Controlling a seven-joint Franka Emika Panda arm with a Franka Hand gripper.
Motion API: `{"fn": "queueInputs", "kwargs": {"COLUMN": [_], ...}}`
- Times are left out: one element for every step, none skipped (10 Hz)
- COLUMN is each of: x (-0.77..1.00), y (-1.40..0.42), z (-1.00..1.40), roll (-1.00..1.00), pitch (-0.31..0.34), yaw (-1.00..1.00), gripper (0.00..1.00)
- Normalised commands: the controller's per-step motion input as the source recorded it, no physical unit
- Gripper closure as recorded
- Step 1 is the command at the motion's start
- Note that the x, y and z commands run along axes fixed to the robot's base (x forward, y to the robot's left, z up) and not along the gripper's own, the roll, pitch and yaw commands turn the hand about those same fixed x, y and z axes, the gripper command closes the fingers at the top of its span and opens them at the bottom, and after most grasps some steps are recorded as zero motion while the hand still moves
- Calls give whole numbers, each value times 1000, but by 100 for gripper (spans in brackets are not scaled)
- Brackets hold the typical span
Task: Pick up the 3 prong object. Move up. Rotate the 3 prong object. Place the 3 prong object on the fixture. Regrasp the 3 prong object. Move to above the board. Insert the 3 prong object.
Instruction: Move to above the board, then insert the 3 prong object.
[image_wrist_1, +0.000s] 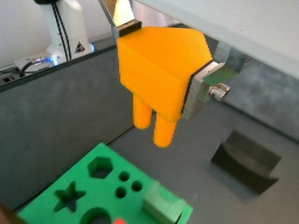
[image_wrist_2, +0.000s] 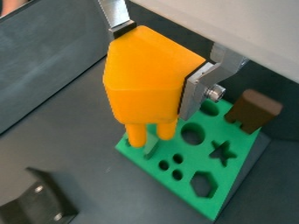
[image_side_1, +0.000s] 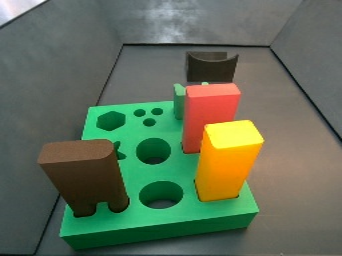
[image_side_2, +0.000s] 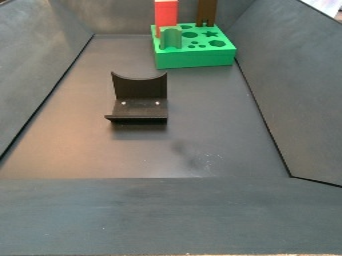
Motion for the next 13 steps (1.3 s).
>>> {"fn": "queueInputs", "kwargs": {"x": [-60,-48,-26,-603,-500,-411,-426,-414,-446,-463,-186,0,0], "y": [11,11,0,0,89,51,51,37,0,0,-23,-60,-66], "z": [9,2,0,-366,-603,-703,-780,-769,-743,-749,-620,-451,-451], "roll": [-400,-306,0,-36,-83,-114,-171,-177,-164,-131,-94,-46,-27], "pitch": [-76,-64,0,-67,0,0,0,0,-94,-133,-117,-131,-63], "yaw": [-34,-30,0,-369,-703,-749,-720,-720,-731,-720,-866,-994,-997], "gripper": [100,100,100,100,100,100,100,100,100,100,100,100,100]}}
